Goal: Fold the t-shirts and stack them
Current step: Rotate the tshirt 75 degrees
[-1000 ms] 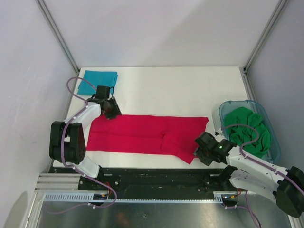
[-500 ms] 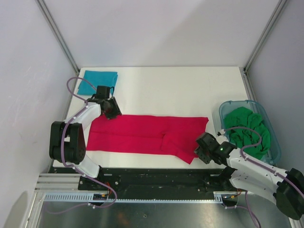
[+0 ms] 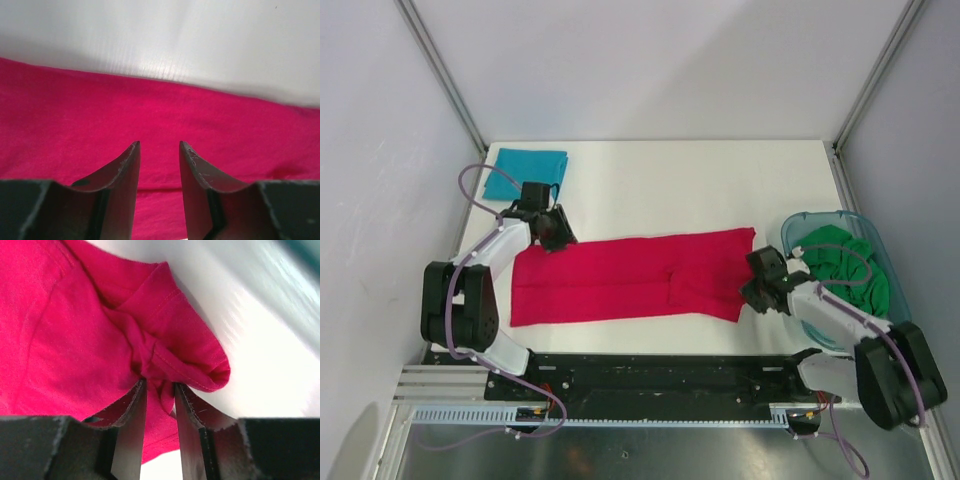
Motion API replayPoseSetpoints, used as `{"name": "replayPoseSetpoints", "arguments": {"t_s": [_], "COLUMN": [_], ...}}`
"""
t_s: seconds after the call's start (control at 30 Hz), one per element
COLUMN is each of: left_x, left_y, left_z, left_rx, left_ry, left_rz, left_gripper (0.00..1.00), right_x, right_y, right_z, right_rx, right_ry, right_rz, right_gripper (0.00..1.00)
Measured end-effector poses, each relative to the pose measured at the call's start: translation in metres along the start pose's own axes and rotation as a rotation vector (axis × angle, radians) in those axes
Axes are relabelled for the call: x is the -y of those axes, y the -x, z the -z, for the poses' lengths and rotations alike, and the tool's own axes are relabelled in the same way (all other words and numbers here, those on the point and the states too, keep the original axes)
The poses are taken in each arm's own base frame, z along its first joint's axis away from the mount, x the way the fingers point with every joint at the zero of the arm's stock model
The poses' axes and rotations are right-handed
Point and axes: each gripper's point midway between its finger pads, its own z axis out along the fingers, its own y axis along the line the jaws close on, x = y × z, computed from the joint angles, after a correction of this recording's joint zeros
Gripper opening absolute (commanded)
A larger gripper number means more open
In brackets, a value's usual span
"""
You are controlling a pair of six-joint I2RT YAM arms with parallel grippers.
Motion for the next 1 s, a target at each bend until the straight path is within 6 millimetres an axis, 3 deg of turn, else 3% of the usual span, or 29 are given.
{"name": "replayPoseSetpoints", "arguments": {"t_s": [0.23,0.43,0.57,0.8,1.0], "left_x": [0.003,0.015,0.018,0.024,0.030], "left_y": [-0.014,-0.035,-0.052,-0.085,-0.105], "left_z": [0.000,0.001,0.001,0.002,0.007], "left_rx": [-0.029,-0.063,-0.090,-0.142,-0.165], "left_ry": [-0.016,-0.038,-0.043,-0.054,-0.069], "left_rz": [-0.014,-0.064,-0.094,-0.160,-0.212], "left_gripper": [0.42,0.42,0.42,0.41,0.42], "right_x": [-0.049,-0.128,-0.170,-0.238,-0.286], "right_y": [0.047,0.093,0.119,0.165,0.192], "right_z": [-0.038,-0.082,-0.108,-0.148,-0.176], "right_rx": [0.017,0.028,0.045,0.078,0.118], "right_ry": [-0.005,0.038,0.074,0.127,0.153], "right_rz": [0.018,0.081,0.129,0.233,0.332], "right_gripper": [0.31,0.31,0.31,0.33,0.36]}}
